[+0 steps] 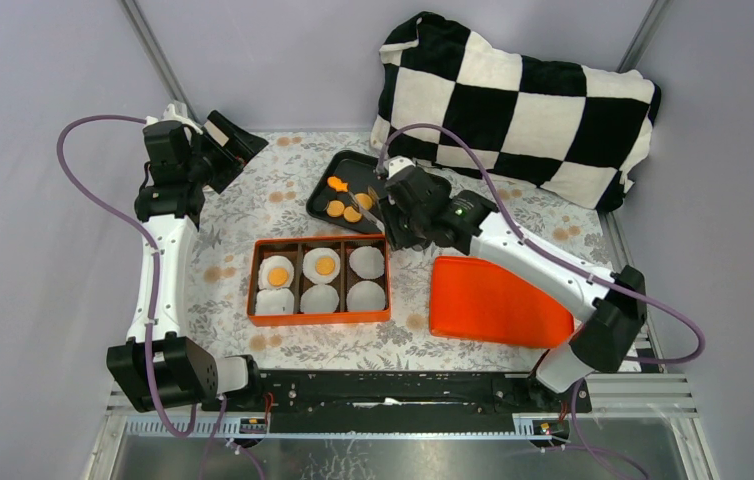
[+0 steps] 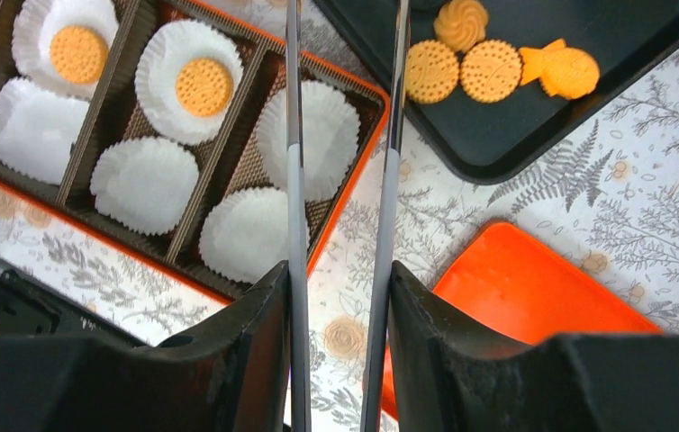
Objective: Pack the cookies
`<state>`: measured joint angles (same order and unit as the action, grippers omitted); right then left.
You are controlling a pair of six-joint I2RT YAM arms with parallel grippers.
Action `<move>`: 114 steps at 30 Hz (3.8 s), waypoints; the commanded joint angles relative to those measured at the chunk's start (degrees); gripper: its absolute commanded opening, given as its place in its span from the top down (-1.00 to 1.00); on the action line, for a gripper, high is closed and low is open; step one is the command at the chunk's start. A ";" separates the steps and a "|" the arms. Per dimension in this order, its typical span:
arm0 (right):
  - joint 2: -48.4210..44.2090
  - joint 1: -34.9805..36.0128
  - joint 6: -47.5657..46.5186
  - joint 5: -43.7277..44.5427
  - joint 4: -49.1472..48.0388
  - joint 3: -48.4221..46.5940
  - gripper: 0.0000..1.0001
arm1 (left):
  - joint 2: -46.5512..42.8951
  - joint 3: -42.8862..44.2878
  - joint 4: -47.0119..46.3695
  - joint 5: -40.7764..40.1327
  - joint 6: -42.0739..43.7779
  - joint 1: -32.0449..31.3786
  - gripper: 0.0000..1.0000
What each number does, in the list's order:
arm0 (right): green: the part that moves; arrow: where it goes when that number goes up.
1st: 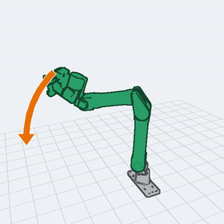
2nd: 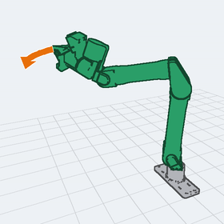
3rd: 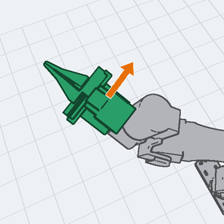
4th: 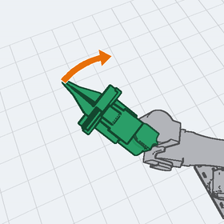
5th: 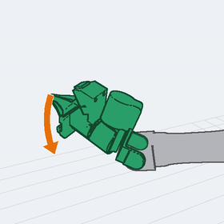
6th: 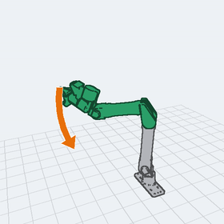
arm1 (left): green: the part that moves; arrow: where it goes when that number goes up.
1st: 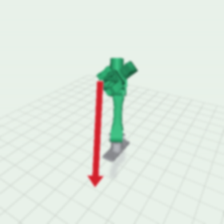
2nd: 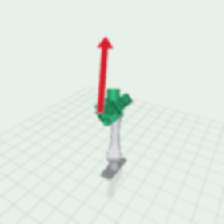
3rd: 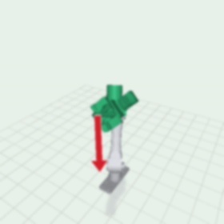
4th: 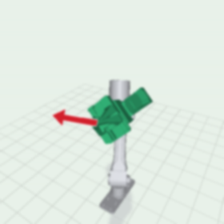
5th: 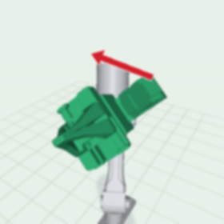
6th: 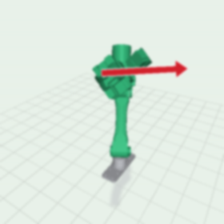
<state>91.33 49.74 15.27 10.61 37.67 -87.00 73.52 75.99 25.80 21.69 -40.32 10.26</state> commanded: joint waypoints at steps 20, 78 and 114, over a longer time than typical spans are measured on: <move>-10.67 10.36 7.54 1.40 7.39 11.76 0.99 | -3.94 -3.41 -1.36 3.37 0.97 -0.33 -0.97; -0.71 -3.65 1.42 14.49 4.37 15.31 -0.32 | -2.70 -4.17 -4.02 6.79 1.72 -0.73 -0.98; 22.65 -18.96 -5.52 -0.97 -5.51 2.01 -0.19 | -1.70 -9.08 -5.76 5.89 1.03 -4.17 -0.97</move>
<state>113.56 32.01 8.29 13.52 32.82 -80.95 71.09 67.79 22.65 27.40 -39.51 6.61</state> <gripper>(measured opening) 0.644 0.989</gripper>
